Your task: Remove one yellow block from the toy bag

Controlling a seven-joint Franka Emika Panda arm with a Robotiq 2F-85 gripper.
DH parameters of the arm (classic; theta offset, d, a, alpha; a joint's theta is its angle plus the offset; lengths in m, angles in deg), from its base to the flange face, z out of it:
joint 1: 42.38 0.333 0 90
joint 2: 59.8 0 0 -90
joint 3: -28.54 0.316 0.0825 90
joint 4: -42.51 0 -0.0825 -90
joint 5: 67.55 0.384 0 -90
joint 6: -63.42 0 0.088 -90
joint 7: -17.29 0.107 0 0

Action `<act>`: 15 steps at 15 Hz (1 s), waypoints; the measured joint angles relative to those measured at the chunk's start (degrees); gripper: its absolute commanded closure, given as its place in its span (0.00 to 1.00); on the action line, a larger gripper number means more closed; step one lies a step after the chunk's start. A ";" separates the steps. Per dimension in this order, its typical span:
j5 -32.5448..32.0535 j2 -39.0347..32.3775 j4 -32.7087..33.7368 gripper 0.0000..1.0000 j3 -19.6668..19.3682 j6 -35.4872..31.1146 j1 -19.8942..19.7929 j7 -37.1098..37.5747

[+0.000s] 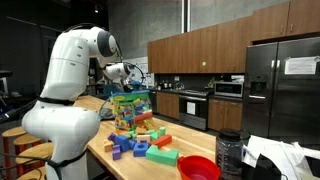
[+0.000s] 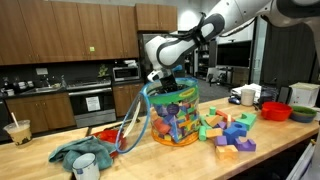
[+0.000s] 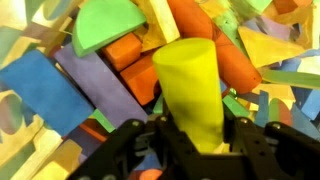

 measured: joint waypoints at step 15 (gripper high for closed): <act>-4.98 0.27 10.56 0.82 -2.72 6.51 -0.29 -1.61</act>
